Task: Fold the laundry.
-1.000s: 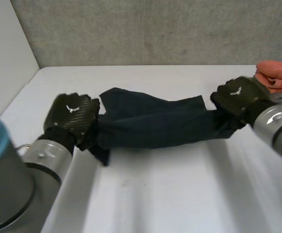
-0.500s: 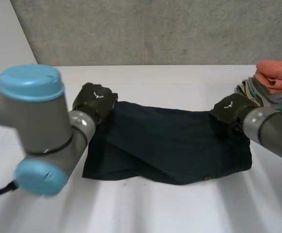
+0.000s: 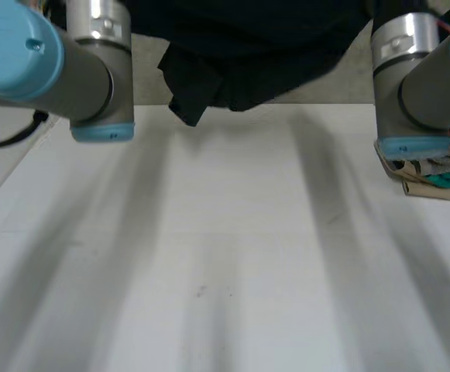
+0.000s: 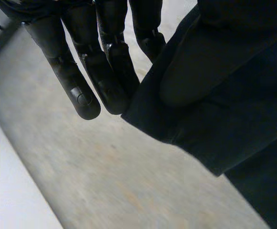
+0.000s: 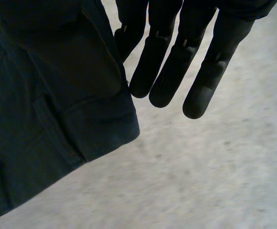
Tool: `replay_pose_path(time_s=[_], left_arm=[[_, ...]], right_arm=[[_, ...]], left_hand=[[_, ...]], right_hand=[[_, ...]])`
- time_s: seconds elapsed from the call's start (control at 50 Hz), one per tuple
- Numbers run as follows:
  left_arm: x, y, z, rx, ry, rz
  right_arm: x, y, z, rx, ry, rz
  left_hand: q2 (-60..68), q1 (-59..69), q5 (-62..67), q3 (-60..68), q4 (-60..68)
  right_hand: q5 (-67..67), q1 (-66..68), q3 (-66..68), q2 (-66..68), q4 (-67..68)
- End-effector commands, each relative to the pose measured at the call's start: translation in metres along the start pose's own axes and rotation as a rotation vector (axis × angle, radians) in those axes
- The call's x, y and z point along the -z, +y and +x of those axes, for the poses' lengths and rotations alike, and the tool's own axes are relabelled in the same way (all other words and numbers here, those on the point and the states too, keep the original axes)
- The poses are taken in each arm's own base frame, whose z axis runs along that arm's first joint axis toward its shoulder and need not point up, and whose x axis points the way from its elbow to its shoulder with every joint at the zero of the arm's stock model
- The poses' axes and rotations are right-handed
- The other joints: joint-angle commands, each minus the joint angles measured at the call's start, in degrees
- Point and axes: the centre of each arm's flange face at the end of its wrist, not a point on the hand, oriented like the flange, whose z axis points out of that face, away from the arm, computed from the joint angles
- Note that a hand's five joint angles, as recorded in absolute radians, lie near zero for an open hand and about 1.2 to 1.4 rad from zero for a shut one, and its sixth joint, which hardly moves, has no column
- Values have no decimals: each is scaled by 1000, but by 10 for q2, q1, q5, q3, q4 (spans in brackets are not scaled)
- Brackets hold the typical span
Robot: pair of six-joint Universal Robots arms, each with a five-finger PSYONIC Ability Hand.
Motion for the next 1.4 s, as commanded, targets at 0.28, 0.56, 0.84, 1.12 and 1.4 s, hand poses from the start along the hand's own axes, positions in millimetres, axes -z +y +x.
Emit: replay_pose_path(time_s=[0.28,0.56,0.84,1.12,1.4], left_arm=[[207,100,76,-56,520,-545],[281,-16,-15,-93,808,-725],[312,-50,-14,-71,1046,-840],[189,50,88,-79,579,-518],[145,125,150,-250,355,-248]], right_arm=[[142,113,-113,1,-568,-548],[247,39,-24,192,-973,-859],[275,34,5,307,-1018,-870],[178,107,-46,204,-525,-658],[118,167,-95,261,-285,-423]], left_hand=[[112,145,116,114,112],[112,145,116,114,112],[112,145,116,114,112],[112,145,116,114,112],[-434,-401,-430,-432,-434]], right_hand=[[110,162,115,121,110],[110,162,115,121,110],[110,162,115,121,110],[110,162,115,121,110],[-468,-416,-463,-457,-468]])
